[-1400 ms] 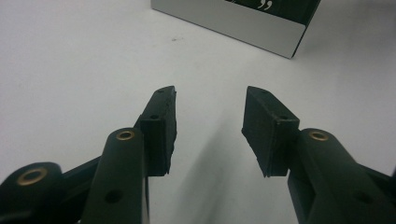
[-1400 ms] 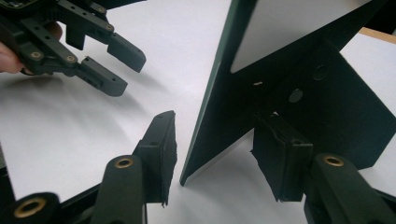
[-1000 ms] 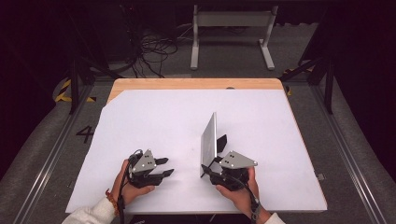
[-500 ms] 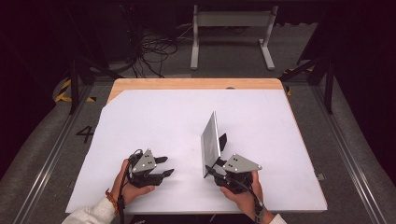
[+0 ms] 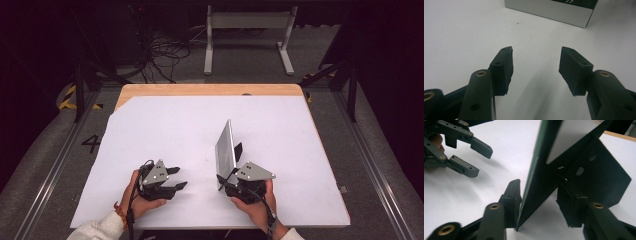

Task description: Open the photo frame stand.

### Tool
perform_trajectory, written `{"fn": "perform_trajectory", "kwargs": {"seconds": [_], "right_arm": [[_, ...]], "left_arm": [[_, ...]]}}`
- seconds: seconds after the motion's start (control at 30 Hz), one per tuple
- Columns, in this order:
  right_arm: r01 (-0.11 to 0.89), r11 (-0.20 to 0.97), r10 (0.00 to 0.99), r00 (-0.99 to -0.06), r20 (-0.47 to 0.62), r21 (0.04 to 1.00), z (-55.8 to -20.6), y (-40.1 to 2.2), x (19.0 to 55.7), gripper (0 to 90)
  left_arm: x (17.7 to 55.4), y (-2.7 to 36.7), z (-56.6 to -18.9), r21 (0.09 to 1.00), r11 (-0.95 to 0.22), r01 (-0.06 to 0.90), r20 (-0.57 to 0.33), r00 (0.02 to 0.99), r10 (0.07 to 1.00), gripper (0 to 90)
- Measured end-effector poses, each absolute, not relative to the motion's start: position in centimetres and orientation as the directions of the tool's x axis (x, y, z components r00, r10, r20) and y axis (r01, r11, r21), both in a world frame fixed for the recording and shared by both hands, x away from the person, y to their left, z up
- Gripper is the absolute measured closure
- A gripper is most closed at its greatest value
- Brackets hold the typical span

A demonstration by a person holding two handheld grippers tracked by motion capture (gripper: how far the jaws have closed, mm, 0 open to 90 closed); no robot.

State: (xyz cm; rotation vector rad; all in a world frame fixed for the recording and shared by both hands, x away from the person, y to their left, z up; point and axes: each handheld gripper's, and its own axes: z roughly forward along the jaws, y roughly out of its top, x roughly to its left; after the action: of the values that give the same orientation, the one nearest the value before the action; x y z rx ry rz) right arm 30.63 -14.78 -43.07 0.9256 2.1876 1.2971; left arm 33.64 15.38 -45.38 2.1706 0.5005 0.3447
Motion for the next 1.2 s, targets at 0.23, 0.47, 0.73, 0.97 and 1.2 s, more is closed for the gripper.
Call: {"fn": "perform_trajectory", "kwargs": {"seconds": [0.23,0.47,0.73,0.97,1.2], "right_arm": [[0.329,0.339,0.720,-0.694,-0.018,0.881,-43.0,-15.1,30.7,57.2],[0.338,0.340,0.707,-0.707,-0.002,0.878,-42.9,-16.5,31.0,63.7],[0.321,0.360,0.681,-0.732,-0.012,0.876,-42.8,-18.2,31.0,68.3],[0.314,0.375,0.661,-0.751,-0.014,0.872,-42.6,-18.9,31.1,69.9],[0.325,0.375,0.634,-0.773,0.016,0.868,-42.5,-19.7,31.6,74.2]], "left_arm": [[34.0,15.0,-45.3,0.799,-0.557,0.227,0.080,0.877,0.473,41.2],[35.5,13.9,-44.9,0.808,-0.550,0.213,0.084,0.881,0.465,40.0],[36.9,12.1,-44.7,0.809,-0.552,0.204,0.077,0.894,0.442,32.6],[37.9,10.2,-44.6,0.800,-0.567,0.196,0.081,0.901,0.426,28.1],[38.8,9.4,-44.2,0.809,-0.550,0.208,0.056,0.904,0.424,25.4]]}}
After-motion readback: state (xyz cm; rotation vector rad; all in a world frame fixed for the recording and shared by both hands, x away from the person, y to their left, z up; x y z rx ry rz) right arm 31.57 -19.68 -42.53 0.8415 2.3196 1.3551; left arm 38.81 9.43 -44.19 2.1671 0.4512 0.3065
